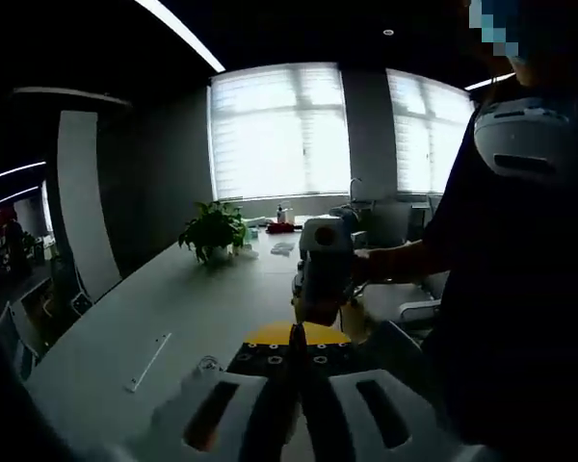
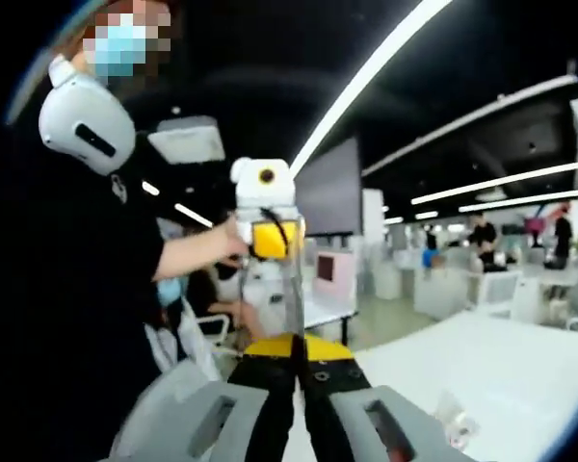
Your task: Arrange the skincare products in the storage area until every visible bottle or jar stands upright without overlapping.
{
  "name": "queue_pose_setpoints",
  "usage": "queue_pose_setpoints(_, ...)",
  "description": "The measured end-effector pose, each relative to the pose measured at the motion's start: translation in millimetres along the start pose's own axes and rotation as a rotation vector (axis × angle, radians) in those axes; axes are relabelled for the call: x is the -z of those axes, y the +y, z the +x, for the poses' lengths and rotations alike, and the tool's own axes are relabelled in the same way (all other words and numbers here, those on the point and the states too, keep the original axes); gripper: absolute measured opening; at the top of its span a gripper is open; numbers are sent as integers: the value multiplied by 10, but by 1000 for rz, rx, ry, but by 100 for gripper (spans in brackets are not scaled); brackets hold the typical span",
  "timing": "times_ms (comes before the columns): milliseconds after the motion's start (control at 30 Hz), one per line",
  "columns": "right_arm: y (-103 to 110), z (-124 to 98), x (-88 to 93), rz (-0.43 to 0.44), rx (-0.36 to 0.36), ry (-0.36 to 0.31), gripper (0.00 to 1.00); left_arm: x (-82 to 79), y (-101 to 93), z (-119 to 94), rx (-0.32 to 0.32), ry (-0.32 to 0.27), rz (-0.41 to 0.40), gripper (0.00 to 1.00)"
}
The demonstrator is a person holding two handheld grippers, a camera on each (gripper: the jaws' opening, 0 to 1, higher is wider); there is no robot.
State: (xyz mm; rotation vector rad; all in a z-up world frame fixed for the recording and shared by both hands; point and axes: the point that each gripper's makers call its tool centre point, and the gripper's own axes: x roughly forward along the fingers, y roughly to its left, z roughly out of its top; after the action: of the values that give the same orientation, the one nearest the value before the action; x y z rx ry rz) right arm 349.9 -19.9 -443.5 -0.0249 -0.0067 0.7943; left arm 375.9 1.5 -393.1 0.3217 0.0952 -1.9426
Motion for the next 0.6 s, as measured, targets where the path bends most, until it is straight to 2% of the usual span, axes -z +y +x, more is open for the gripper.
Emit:
queue_pose_setpoints(133, -40, 19, 28, -22, 23, 18, 0, 54, 48, -11, -19, -12, -68, 2)
queue_pose_setpoints(233, -71, 36, 49, -22, 37, 18, 0, 64, 64, -16, -32, -13, -67, 3)
queue_pose_setpoints(333, -113, 65, 77, -26, 61, 29, 0, 72, 195, -51, -106, -1, -28, 5)
queue_pose_setpoints(367, -130, 68, 79, -30, 71, 30, 0, 68, 246, -72, -135, -4, -27, 8)
queue_pose_setpoints(400, -148, 68, 81, -31, 80, 31, 0, 51, 307, -110, -166, -21, -66, 10)
queue_pose_setpoints(500, -263, 48, 114, -47, 142, 54, 0, 51, 452, -199, -240, -54, -193, 26)
queue_pose_setpoints(533, -280, 42, 109, -47, 152, 51, 0, 52, 477, -218, -256, -63, -202, 32)
queue_pose_setpoints(600, -358, 14, 94, -58, 195, 48, 0, 149, 549, -274, -314, -33, -243, 38)
